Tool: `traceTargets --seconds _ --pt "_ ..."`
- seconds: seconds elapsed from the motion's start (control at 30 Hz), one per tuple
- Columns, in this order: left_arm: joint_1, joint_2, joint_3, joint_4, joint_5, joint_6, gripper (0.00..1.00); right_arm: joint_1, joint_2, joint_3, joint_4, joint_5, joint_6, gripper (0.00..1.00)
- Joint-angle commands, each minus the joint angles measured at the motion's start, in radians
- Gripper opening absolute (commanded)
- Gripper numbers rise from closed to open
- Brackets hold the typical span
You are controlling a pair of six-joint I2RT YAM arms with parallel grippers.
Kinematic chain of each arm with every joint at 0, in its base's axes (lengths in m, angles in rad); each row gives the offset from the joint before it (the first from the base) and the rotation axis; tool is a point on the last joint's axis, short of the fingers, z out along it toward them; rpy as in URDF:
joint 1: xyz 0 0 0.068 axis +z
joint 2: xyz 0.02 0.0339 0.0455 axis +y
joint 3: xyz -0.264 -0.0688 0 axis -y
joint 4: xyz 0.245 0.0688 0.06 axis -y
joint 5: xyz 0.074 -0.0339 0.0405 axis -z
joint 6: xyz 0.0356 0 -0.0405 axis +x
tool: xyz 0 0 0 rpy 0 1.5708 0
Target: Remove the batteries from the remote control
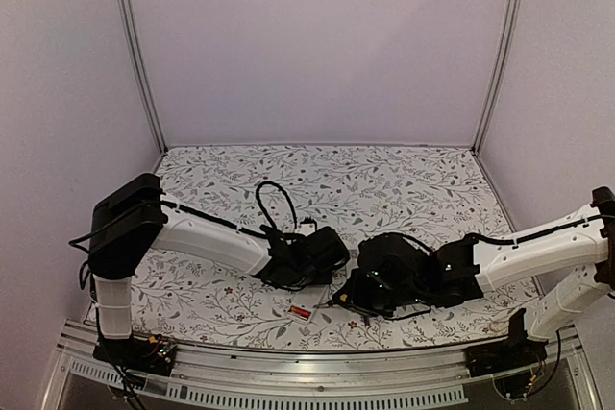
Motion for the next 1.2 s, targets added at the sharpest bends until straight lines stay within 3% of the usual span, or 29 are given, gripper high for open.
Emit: traceTargets --seconds 0.0,1.17 --pt "-0.036 0.106 -0.058 -0.193 0.13 0.025 0.41 0.007 0.027 0.028 -0.011 -0.022 -0.039 0.0" --pt "-0.036 0.115 -0.044 -0.199 0.129 0.033 0.41 0.004 0.108 0.075 -0.026 -0.069 -0.057 0.0"
